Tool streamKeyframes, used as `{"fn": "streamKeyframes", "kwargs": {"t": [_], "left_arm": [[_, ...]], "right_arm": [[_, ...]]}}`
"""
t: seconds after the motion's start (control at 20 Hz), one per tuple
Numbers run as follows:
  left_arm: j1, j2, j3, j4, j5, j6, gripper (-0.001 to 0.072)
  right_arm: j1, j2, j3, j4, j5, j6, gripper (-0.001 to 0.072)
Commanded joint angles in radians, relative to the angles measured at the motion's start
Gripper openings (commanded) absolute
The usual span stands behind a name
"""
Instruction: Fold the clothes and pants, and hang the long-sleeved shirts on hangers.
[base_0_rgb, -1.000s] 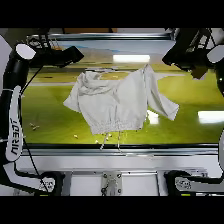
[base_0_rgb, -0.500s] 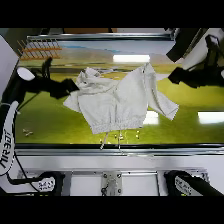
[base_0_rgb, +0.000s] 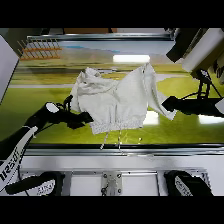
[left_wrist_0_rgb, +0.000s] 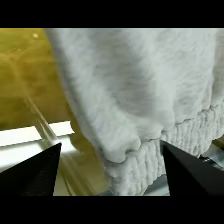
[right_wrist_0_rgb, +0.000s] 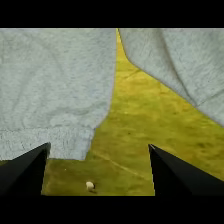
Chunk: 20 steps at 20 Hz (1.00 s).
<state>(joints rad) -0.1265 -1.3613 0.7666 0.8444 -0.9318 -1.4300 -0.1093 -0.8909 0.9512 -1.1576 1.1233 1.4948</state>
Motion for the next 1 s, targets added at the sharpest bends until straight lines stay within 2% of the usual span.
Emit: {"fn": "streamKeyframes", "kwargs": {"t": [0.0, 0.25, 0.3, 0.4, 0.45, 0.65, 0.95], "left_arm": [[-0.092, 0.003, -0.034, -0.025, 0.097, 0.003, 0.0668], [-0.125, 0.003, -0.034, -0.025, 0.124, 0.002, 0.0666], [-0.125, 0.003, -0.034, -0.025, 0.124, 0.002, 0.0522], [-0.125, 0.003, -0.034, -0.025, 0.124, 0.004, 0.0098], [-0.125, 0.003, -0.034, -0.026, 0.124, 0.010, 0.0025], [-0.124, 0.003, -0.034, -0.025, 0.120, 0.010, 0.0025], [-0.124, 0.003, -0.034, -0.025, 0.120, 0.010, 0.0025]], "right_arm": [[0.000, 0.013, -0.026, 0.017, 0.003, 0.000, 0.0673], [0.000, -0.027, -0.038, 0.018, 0.003, 0.000, 0.0673], [0.000, -0.043, -0.050, 0.018, 0.003, 0.001, 0.0673], [0.000, -0.090, -0.091, 0.026, -0.002, 0.001, 0.0673], [0.000, -0.116, -0.119, 0.048, -0.018, 0.001, 0.0673], [0.053, -0.262, -0.231, 0.169, -0.155, -0.004, 0.0673], [0.196, -0.457, -0.237, 0.296, -0.311, -0.029, 0.0673]]}}
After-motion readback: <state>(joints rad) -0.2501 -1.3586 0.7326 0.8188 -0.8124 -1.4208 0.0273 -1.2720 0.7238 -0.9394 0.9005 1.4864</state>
